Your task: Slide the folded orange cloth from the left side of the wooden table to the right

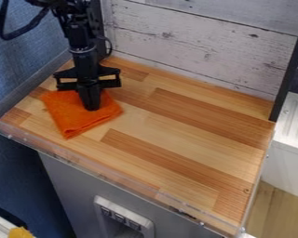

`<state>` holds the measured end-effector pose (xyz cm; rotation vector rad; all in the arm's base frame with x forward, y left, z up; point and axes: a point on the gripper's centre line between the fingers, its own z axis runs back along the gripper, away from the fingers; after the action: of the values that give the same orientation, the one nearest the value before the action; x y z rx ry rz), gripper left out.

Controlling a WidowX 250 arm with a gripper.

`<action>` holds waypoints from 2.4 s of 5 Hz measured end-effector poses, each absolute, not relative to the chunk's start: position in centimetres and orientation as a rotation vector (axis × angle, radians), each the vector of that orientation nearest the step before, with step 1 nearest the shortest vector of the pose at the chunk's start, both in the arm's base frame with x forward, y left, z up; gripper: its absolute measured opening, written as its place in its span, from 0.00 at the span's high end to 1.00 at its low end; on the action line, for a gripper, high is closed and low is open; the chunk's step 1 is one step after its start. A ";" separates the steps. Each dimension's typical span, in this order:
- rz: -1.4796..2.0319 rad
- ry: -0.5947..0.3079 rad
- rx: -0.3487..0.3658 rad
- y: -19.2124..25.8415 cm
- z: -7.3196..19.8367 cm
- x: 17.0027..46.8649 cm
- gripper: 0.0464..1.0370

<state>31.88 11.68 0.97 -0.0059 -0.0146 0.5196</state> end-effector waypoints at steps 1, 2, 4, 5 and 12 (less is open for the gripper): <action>0.411 -0.014 -0.006 9.8 0.9 33.0 0.99; 0.294 -0.006 -0.003 7.3 1.1 33.7 0.99; 0.130 0.013 0.008 4.9 1.1 34.3 0.99; 0.081 0.009 0.013 4.3 1.2 34.7 0.96; -0.031 -0.032 0.012 -4.9 9.0 39.1 0.04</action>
<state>39.12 -4.93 9.04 0.0124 -0.0324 -0.0309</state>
